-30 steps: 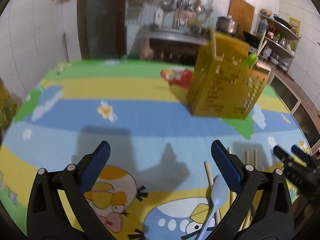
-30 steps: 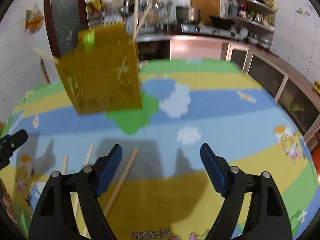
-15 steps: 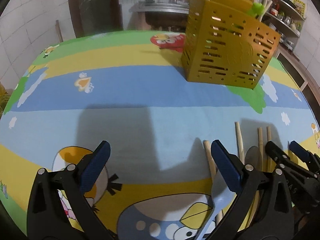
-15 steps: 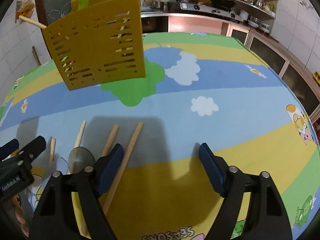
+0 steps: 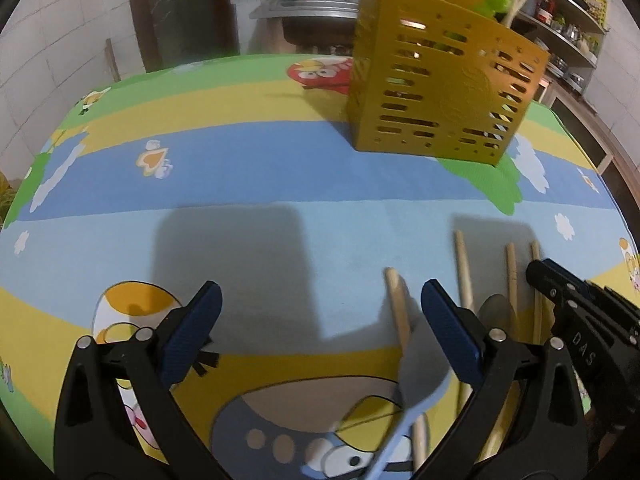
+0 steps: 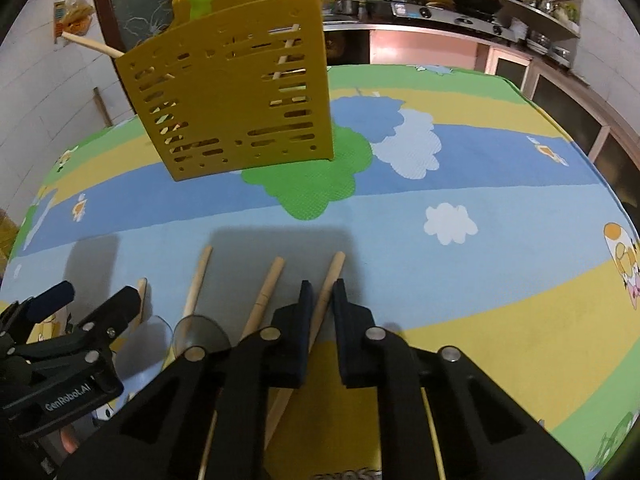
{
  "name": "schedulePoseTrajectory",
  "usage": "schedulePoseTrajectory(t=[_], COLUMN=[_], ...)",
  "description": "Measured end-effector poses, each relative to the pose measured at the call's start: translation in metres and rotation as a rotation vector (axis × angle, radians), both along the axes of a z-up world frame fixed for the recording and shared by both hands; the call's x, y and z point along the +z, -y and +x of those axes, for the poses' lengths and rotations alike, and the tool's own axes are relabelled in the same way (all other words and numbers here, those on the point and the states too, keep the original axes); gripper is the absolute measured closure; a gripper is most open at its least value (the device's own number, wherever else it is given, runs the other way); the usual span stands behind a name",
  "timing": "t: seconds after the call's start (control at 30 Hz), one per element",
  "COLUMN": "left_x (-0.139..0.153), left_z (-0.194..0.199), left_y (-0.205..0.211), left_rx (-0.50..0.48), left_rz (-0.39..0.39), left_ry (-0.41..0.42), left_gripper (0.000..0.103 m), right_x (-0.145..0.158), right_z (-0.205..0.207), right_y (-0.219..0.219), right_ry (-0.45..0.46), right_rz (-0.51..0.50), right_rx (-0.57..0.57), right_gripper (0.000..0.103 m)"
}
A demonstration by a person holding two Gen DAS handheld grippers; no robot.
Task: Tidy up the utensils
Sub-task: 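Move both tools to the remaining sticks and close each on one stick, then lift the held sticks with both tools toward the yellow holder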
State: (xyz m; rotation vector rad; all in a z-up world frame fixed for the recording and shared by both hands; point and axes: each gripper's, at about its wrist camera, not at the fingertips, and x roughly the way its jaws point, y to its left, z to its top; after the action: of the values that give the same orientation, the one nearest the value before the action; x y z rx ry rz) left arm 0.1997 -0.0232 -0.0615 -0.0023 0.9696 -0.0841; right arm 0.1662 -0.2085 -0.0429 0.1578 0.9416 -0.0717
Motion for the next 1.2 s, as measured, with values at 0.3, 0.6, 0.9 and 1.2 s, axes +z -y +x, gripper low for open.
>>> schedulePoseTrajectory(t=[0.3,0.6,0.9,1.2], left_x=[-0.001,0.000,0.003,0.055], left_z=[-0.003,-0.001,0.003,-0.011], left_y=[0.016,0.027,0.026,0.015], left_rx=[-0.038,-0.063,-0.074,-0.063], left_rz=[-0.021,0.022,-0.011,-0.083], left_ry=[-0.041,-0.062,-0.061,0.101], left_gripper=[0.034,0.080,0.096,0.097], right_x=[0.000,-0.002,0.002,0.053], right_z=[0.000,-0.004,-0.007,-0.023], right_y=[0.030,0.030,0.030,0.029], right_ry=[-0.016,0.005,0.037,0.227], right_rz=[0.029,0.022,0.060,0.057], right_rx=[0.010,-0.008,-0.025,-0.039], right_gripper=[0.092,0.092,0.094,0.097])
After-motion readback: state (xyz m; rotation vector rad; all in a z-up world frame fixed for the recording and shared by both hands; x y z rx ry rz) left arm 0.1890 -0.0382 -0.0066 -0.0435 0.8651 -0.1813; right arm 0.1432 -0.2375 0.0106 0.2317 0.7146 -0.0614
